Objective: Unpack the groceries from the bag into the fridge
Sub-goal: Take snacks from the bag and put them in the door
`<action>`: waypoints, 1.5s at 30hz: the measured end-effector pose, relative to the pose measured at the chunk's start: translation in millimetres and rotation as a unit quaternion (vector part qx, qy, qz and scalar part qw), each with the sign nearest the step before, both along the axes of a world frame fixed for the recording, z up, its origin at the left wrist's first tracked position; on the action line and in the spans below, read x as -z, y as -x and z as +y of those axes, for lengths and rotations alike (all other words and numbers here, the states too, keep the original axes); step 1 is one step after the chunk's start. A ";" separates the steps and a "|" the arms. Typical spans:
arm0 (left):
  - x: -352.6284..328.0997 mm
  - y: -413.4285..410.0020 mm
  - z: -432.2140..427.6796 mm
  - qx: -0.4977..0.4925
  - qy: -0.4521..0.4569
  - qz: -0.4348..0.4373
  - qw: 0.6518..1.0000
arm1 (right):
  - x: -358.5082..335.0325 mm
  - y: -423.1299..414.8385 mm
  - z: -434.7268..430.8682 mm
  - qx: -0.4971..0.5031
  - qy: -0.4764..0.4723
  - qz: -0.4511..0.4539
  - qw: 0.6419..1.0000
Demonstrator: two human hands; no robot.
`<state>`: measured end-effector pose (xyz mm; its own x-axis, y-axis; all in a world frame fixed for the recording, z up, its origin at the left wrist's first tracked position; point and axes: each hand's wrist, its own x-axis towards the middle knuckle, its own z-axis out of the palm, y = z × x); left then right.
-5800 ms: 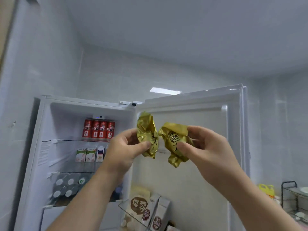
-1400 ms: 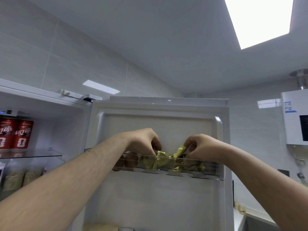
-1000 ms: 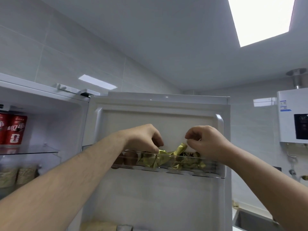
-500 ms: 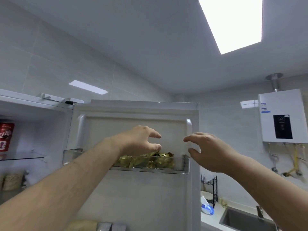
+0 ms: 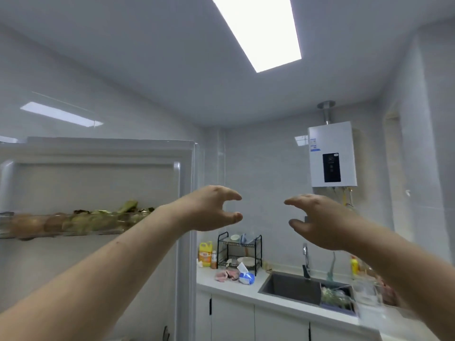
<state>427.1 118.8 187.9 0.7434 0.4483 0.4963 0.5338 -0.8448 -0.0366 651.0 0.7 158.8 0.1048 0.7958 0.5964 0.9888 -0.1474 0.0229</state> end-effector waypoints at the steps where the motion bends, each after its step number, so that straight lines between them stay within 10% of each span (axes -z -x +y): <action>1: 2.9 -16.6 -6.4 0.009 0.003 0.002 1.000 | 3.5 -12.6 -13.4 0.011 -0.001 0.007 1.000; 20: 73.9 -318.3 -129.0 0.303 0.064 0.061 0.949 | 74.3 -185.7 -251.7 0.304 0.051 0.069 0.949; 45: 204.3 -578.3 -307.2 0.667 0.097 0.159 0.721 | 175.9 -218.1 -445.4 0.670 0.090 0.210 0.706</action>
<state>1005.3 -188.4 -16.4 0.6401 -0.7331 0.2299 -0.7681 -0.6046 0.2108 869.1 -444.7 -17.1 0.9735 -0.1275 0.1899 -0.1115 -0.9894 -0.0930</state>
